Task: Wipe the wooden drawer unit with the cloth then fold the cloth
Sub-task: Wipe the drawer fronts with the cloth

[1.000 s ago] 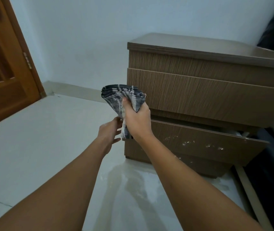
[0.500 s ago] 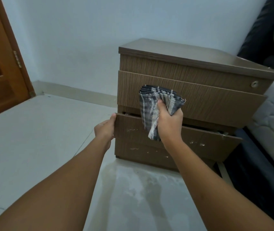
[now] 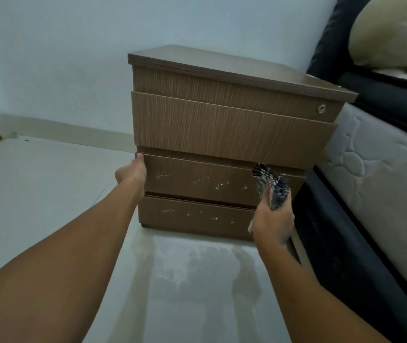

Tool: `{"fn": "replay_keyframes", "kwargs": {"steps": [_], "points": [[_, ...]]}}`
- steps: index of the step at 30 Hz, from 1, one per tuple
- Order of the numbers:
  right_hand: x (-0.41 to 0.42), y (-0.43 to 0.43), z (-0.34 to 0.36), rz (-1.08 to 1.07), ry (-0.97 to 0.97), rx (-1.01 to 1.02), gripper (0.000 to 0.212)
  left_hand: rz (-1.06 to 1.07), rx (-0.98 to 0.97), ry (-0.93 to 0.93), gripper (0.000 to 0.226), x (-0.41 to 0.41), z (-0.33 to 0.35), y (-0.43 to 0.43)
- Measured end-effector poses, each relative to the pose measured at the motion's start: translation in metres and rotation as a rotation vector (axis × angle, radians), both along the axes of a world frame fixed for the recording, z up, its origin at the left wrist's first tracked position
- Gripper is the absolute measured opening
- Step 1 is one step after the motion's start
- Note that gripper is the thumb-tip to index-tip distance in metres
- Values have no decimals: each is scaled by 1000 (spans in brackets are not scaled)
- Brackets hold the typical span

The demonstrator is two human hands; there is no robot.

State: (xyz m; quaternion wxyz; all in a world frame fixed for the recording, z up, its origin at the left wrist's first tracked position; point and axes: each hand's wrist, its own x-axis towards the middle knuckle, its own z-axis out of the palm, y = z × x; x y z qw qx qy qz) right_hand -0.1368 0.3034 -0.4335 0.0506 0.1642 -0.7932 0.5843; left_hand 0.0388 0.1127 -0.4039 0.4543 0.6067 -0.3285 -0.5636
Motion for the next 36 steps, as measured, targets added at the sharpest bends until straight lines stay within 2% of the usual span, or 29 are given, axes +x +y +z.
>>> {"fn": "replay_keyframes", "kwargs": {"steps": [3, 6, 10, 14, 17, 24, 28, 36], "points": [[-21, 7, 0, -157, -142, -155, 41, -52, -100, -162, 46, -7, -5, 1], [-36, 4, -6, -212, -226, -276, 43, -74, -182, -266, 48, -14, -7, 2], [-55, -12, -13, -245, -287, -373, 46, 19, -179, -205, 42, -18, -6, 0], [-75, -39, -21, -186, -348, -411, 60, 80, -159, -169, 45, -10, -9, -9], [-81, -63, -33, -102, -328, -387, 83, 65, -176, -162, 45, -5, -13, -18], [-53, -94, -52, -32, 23, -219, 75, -93, -178, -163, 54, 12, -16, -38], [-39, -108, -49, -71, 6, -203, 74, -170, -167, -165, 56, 20, -14, -44], [14, -138, -48, -2, 9, -165, 76, -329, -123, -121, 56, 34, -7, -49]]}}
